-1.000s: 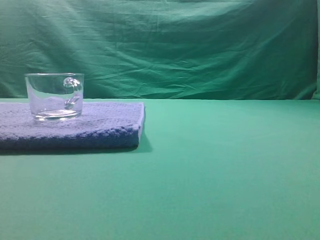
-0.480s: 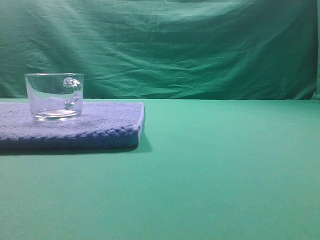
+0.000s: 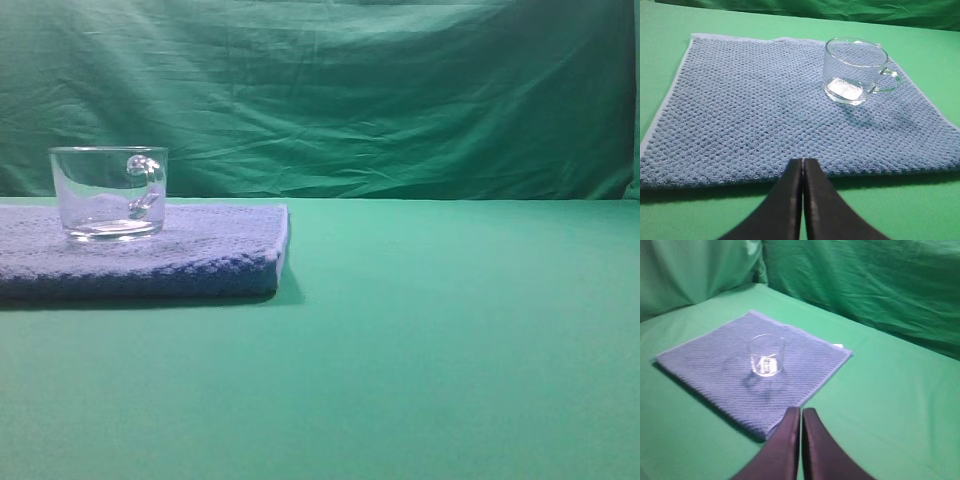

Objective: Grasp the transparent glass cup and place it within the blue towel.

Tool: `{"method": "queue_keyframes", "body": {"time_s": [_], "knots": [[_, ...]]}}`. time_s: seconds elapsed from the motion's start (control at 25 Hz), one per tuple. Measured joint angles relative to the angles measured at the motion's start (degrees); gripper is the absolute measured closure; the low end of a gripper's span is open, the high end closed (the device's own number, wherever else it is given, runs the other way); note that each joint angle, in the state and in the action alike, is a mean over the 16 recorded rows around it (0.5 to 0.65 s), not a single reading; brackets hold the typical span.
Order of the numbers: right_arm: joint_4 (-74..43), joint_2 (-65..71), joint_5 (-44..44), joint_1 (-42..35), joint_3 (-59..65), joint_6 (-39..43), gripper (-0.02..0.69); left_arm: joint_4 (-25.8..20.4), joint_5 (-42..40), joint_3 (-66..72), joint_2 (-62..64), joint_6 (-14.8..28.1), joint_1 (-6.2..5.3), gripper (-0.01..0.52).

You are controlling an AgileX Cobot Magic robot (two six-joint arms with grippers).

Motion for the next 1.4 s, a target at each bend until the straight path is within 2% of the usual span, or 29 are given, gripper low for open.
{"method": "queue_keyframes", "body": {"time_s": [0.2,0.44,0.84,1.4], "knots": [[1.25,-8.06,-3.7,-8.97,9.36,-0.33,0.665,0.0,0.0,0.0,0.0,0.0,0.0,0.514],[1.57,-15.66,-8.66,-13.95,20.02,-0.89,0.665,0.0,0.0,0.0,0.0,0.0,0.0,0.514],[1.04,-18.78,-12.17,-15.17,29.26,-1.49,0.665,0.0,0.0,0.0,0.0,0.0,0.0,0.514],[0.39,-18.78,-10.78,-15.17,30.11,-1.49,0.665,0.0,0.0,0.0,0.0,0.0,0.0,0.514]]}}
